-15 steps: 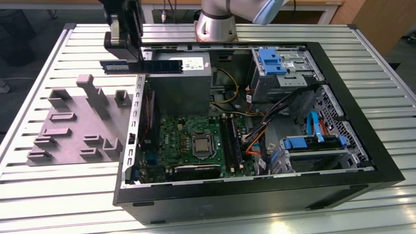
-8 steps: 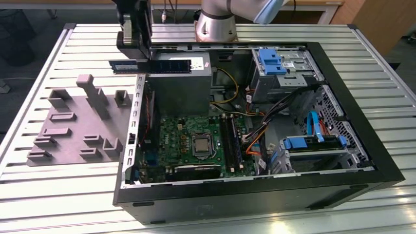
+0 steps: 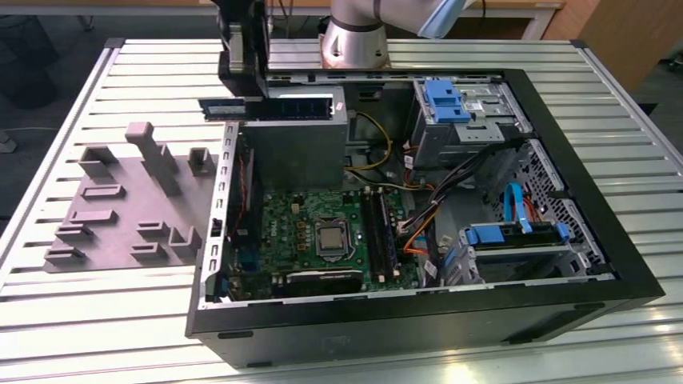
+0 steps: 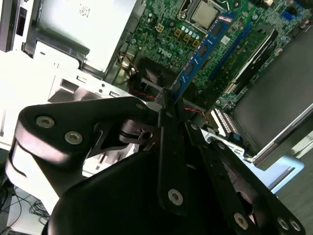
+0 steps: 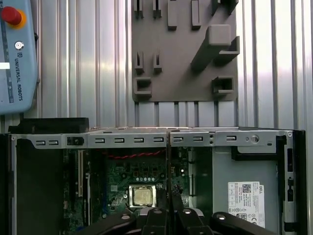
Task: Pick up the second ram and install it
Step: 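Pick up the second ram and move it above second insertion slot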
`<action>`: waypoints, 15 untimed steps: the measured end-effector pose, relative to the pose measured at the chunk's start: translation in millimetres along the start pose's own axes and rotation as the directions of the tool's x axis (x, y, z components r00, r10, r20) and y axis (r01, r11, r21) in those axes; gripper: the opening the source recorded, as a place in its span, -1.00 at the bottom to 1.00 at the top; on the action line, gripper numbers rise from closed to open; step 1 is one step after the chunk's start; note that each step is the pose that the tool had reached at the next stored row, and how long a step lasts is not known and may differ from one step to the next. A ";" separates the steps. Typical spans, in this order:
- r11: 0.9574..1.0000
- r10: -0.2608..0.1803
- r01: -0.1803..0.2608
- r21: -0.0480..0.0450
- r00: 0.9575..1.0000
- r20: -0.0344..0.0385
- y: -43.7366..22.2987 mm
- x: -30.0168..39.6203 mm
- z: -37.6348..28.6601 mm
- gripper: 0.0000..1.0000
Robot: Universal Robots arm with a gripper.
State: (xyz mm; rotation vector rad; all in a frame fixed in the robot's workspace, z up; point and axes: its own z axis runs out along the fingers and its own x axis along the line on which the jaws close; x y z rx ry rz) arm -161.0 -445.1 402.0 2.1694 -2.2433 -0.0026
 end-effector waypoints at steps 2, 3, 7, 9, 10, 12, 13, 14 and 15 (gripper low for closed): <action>1.000 0.000 0.000 0.000 1.000 0.000 -4.6 -0.1 -0.1 -0.73; 1.000 0.000 0.000 0.000 1.000 0.000 -7.1 -0.2 -0.1 -0.73; 1.000 0.000 0.000 0.000 1.000 0.000 -16.9 -0.6 -0.3 -0.73; 1.000 0.000 0.000 0.000 1.000 0.000 -21.6 -0.7 -0.3 -0.73; 1.000 0.000 0.000 0.000 1.000 0.000 -24.1 -0.8 -0.3 -0.73; 1.000 0.000 0.000 0.000 1.000 0.000 -28.9 -1.0 -0.4 -0.73; 1.000 0.000 0.000 0.000 1.000 0.000 -31.4 -1.1 -0.5 -0.73; 1.000 0.000 0.000 0.000 1.000 0.000 -33.7 -1.1 -0.6 -0.73; 1.000 0.000 0.000 0.000 1.000 0.000 -36.0 -1.2 -0.6 -0.73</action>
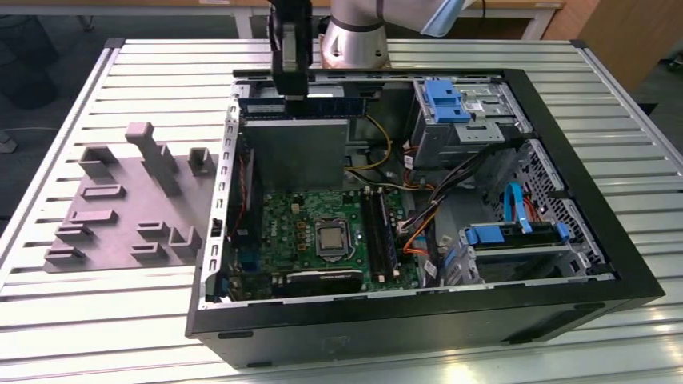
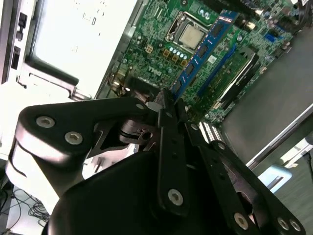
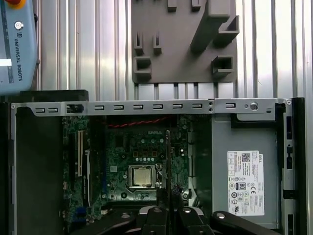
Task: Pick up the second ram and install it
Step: 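Pick up the second ram and move it above second insertion slot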
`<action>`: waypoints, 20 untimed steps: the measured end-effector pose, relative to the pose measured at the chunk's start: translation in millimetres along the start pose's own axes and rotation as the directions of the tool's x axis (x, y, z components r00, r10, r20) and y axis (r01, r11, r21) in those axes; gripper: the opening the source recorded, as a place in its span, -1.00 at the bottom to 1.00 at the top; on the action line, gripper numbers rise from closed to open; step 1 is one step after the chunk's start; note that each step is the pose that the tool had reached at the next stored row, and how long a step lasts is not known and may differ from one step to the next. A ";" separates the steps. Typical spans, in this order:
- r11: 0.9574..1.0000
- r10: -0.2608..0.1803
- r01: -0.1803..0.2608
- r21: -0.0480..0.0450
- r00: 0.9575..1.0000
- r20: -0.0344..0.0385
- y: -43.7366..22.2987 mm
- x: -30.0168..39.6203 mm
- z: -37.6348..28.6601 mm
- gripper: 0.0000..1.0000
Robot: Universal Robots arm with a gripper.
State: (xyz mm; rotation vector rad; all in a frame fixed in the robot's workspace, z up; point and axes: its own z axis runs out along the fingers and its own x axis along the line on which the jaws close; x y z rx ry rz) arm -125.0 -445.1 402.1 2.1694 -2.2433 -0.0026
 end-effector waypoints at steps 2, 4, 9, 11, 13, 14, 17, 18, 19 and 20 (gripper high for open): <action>1.000 0.000 0.000 0.000 1.000 0.000 -4.6 -0.1 0.0 -0.73; 1.000 0.000 0.000 0.000 1.000 0.000 -9.2 -0.3 -0.1 -0.73; 1.000 0.000 0.000 0.000 1.000 0.000 -20.8 -0.7 -0.3 -0.73; 1.000 0.000 0.000 0.000 1.000 0.000 -25.3 -0.8 -0.4 -0.73; 1.000 0.000 0.000 0.000 1.000 0.000 -30.2 -1.0 -0.5 -0.73; 1.000 0.000 0.000 0.000 1.000 0.000 -32.5 -1.1 -0.5 -0.73; 1.000 0.000 0.000 0.000 1.000 0.000 -39.6 -1.3 -0.6 -0.73; 1.000 0.000 0.000 0.000 1.000 0.000 -41.9 -1.4 -0.7 -0.73; 1.000 0.000 0.000 0.000 1.000 0.000 -44.5 -1.5 -0.7 -0.73; 1.000 0.000 0.000 0.000 1.000 0.000 -46.9 -1.6 -0.7 -0.73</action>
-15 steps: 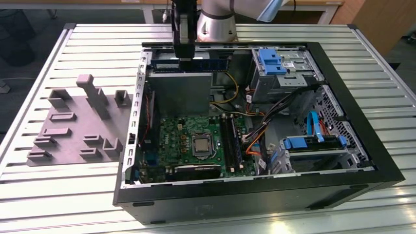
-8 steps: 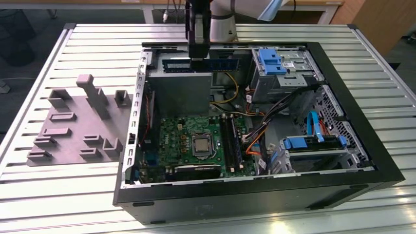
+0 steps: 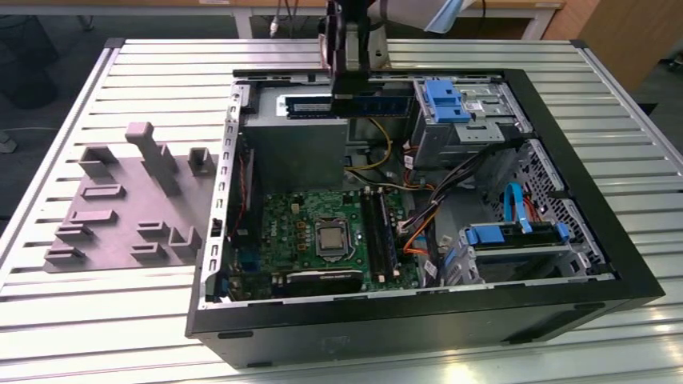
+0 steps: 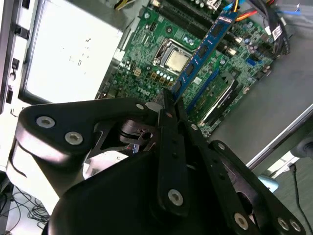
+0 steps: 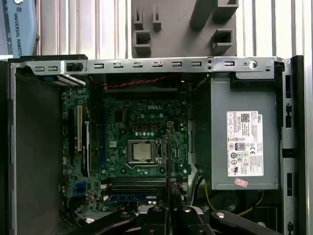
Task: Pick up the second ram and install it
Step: 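Pick up the second ram and move it above second insertion slot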
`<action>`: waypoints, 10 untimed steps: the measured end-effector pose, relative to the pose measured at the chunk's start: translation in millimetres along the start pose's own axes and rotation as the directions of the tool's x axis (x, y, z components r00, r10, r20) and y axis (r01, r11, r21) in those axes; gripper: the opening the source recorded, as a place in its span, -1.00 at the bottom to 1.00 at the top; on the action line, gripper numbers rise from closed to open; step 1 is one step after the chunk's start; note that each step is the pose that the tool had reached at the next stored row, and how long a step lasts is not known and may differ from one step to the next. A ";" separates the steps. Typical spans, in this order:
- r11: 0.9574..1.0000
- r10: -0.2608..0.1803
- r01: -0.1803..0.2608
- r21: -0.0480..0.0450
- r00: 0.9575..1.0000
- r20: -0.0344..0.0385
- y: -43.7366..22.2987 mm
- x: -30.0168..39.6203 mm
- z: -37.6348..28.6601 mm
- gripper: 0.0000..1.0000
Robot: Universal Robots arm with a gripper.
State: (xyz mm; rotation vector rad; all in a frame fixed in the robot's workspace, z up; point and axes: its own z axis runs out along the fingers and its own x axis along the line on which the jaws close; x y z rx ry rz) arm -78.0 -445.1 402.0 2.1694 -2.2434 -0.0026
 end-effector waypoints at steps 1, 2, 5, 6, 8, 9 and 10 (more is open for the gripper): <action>1.000 0.000 0.000 0.000 1.000 0.000 -2.4 -0.1 0.0 -0.73; 1.000 0.000 0.000 0.000 1.000 0.000 -4.7 -0.1 -0.1 -0.73; 1.000 0.000 0.000 0.000 1.000 0.000 -11.7 -0.4 -0.2 -0.73; 1.000 0.000 0.000 0.000 1.000 0.000 -14.2 -0.5 -0.2 -0.73; 1.000 0.000 0.000 0.000 1.000 0.000 -19.3 -0.6 -0.3 -0.73; 1.000 0.000 0.000 0.000 1.000 0.000 -21.5 -0.7 -0.3 -0.73; 1.000 0.000 0.000 0.000 1.000 0.000 -22.9 -0.7 -0.4 -0.73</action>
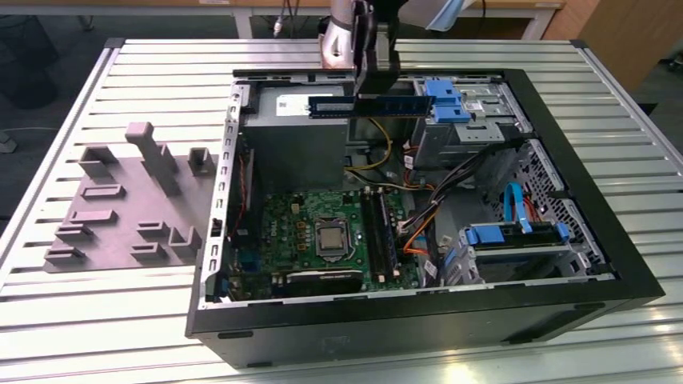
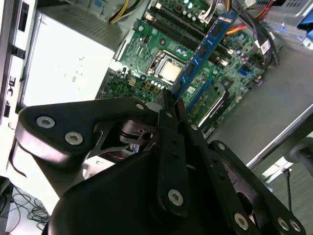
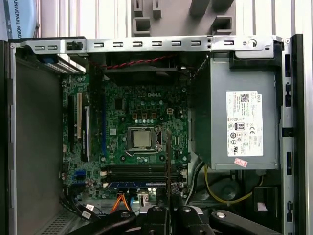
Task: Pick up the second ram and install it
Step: 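Pick up the second ram and move it above second insertion slot, then insert the second ram into the second slot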
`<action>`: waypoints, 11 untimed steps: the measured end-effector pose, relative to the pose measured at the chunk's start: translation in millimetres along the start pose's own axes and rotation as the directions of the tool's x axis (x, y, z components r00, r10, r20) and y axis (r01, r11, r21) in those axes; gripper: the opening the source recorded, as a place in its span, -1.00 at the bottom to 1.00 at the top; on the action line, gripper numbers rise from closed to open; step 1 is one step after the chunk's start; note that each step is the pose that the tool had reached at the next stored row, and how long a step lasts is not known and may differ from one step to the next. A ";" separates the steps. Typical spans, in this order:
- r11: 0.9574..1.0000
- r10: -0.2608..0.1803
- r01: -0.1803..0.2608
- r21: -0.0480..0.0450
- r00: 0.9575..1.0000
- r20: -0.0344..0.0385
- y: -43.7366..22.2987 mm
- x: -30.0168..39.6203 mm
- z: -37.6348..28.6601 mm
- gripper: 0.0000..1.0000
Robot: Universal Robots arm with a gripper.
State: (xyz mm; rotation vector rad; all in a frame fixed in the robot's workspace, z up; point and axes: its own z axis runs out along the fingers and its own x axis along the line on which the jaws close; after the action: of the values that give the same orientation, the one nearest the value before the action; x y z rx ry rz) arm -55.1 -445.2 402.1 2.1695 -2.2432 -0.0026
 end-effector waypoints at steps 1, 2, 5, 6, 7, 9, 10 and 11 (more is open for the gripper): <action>1.000 0.000 0.000 0.000 1.000 0.000 -0.5 0.0 0.0 -0.73; 1.000 0.000 0.000 0.000 1.000 0.000 -0.5 0.0 0.0 -0.73; 1.000 0.000 0.000 0.000 1.000 0.000 -1.6 -0.1 0.0 -0.73; 1.000 0.000 0.000 0.000 1.000 0.000 -1.6 -0.1 0.0 -0.73; 1.000 0.000 0.000 0.000 1.000 0.000 -1.6 -0.1 0.0 -0.73; 1.000 0.001 -0.001 0.000 1.000 0.000 -1.6 -0.1 0.0 -0.73; 1.000 0.001 -0.001 0.000 1.000 0.000 -1.6 -0.1 0.0 -0.73; 1.000 0.002 -0.002 0.000 1.000 0.000 -1.6 -0.1 0.0 -0.73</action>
State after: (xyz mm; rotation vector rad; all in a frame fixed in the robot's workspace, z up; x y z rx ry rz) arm -53.4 -445.1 402.0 2.1672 -2.2454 -0.0027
